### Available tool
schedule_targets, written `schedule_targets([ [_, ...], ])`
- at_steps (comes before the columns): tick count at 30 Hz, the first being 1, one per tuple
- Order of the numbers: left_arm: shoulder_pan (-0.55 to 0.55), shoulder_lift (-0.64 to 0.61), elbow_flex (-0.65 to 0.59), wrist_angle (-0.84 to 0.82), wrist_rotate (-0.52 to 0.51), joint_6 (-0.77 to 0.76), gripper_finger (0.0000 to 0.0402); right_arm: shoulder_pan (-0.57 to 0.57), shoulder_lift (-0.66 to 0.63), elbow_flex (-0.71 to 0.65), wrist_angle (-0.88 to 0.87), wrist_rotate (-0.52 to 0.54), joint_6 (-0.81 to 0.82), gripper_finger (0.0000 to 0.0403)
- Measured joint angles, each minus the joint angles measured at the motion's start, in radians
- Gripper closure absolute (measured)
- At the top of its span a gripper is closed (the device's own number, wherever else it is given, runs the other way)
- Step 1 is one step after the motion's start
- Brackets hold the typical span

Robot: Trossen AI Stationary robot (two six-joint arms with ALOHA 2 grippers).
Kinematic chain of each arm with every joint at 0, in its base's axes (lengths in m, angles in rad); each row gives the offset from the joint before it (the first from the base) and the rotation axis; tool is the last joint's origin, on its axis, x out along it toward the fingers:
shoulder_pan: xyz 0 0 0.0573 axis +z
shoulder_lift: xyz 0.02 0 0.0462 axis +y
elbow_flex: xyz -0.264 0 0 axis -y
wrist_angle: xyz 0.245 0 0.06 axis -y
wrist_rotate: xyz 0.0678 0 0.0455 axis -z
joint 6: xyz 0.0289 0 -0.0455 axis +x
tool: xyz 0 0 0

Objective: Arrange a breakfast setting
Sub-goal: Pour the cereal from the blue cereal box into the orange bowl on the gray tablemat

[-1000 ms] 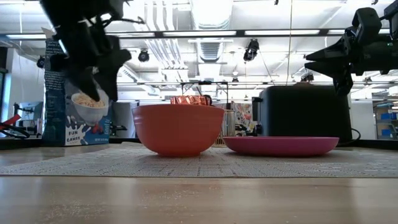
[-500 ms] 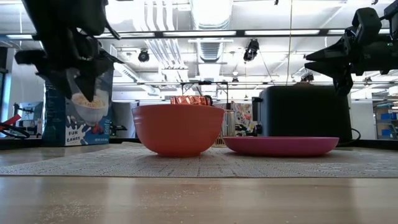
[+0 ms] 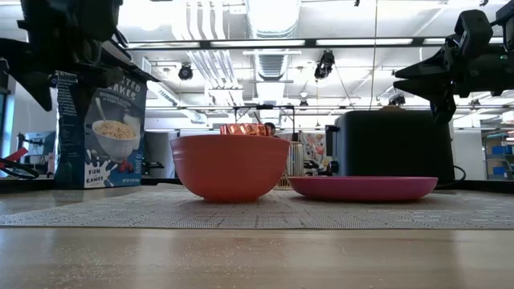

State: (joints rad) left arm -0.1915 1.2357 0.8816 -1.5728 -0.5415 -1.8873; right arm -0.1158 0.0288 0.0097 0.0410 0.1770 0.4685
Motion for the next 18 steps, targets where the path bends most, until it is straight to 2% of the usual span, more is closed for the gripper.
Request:
schedule_targets([
  [9, 0.002, -0.118, -0.066, 0.002, -0.022, -0.046, 0.0142, 0.0, 0.0, 0.0, 0.0, 0.0, 0.0, 0.0312],
  [18, 0.02, -0.139, -0.06, 0.002, -0.053, -0.126, 0.0142, 0.0, 0.0, 0.0, 0.0, 0.0, 0.0, 0.0312],
])
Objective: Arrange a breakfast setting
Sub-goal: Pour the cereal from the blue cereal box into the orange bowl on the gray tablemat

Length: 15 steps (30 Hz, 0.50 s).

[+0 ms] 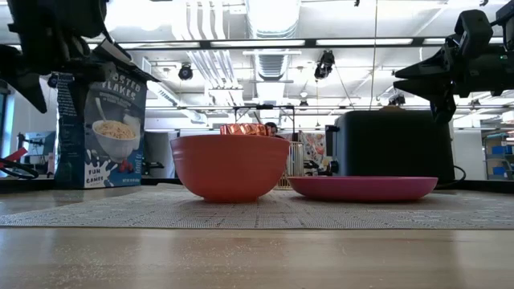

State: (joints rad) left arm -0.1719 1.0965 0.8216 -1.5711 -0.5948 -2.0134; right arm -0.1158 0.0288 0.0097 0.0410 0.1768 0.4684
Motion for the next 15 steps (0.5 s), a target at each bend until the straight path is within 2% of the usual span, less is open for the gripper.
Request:
schedule_targets([
  [8, 0.028, -0.014, 0.017, 0.0, -0.078, -0.008, 0.0142, 0.0, 0.0, 0.0, 0.0, 0.0, 0.0, 0.0312],
  [15, 0.129, -0.017, 0.017, 0.0, -0.08, 0.047, 0.0142, 0.0, 0.0, 0.0, 0.0, 0.0, 0.0, 0.0312],
])
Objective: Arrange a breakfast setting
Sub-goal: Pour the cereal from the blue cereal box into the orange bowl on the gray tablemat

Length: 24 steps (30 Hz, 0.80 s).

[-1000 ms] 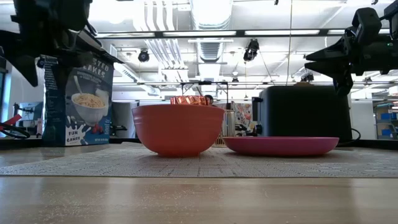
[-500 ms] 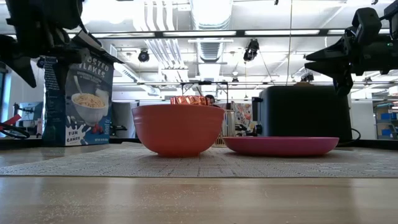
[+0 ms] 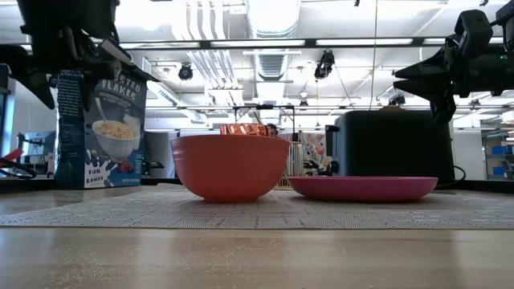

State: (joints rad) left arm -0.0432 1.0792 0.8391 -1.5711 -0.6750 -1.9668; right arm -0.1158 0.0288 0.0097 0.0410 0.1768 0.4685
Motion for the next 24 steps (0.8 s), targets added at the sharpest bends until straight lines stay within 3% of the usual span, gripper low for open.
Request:
schedule_targets([
  [9, 0.195, 0.025, 0.0, 0.053, -0.049, 0.227, 0.0142, 0.0, 0.0, 0.0, 0.0, 0.0, 0.0, 0.0312],
  [24, 0.25, 0.103, 0.0, 0.211, -0.153, 0.399, 0.0142, 0.0, 0.0, 0.0, 0.0, 0.0, 0.0, 0.0312],
])
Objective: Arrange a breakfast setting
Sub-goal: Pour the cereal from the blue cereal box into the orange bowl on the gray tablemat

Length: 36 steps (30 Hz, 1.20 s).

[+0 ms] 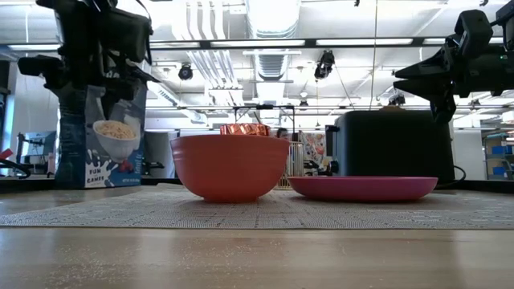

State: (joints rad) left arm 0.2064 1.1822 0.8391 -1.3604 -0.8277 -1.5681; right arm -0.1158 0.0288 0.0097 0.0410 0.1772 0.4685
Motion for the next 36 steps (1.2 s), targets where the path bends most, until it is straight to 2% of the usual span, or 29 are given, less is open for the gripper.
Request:
schedule_targets([
  [18, 0.0, -0.044, 0.0, 0.235, 0.007, 0.24, 0.0142, 0.0, 0.0, 0.0, 0.0, 0.0, 0.0, 0.0312],
  [23, -0.017, -0.063, 0.0, 0.235, 0.126, 0.222, 0.0142, 0.0, 0.0, 0.0, 0.0, 0.0, 0.0, 0.0312],
  [29, -0.045, -0.09, 0.0, 0.206, 0.217, 0.18, 0.0142, 0.0, 0.0, 0.0, 0.0, 0.0, 0.0, 0.0312],
  [36, -0.045, -0.083, 0.0, 0.082, 0.244, 0.088, 0.0142, 0.0, 0.0, 0.0, 0.0, 0.0, 0.0, 0.0312],
])
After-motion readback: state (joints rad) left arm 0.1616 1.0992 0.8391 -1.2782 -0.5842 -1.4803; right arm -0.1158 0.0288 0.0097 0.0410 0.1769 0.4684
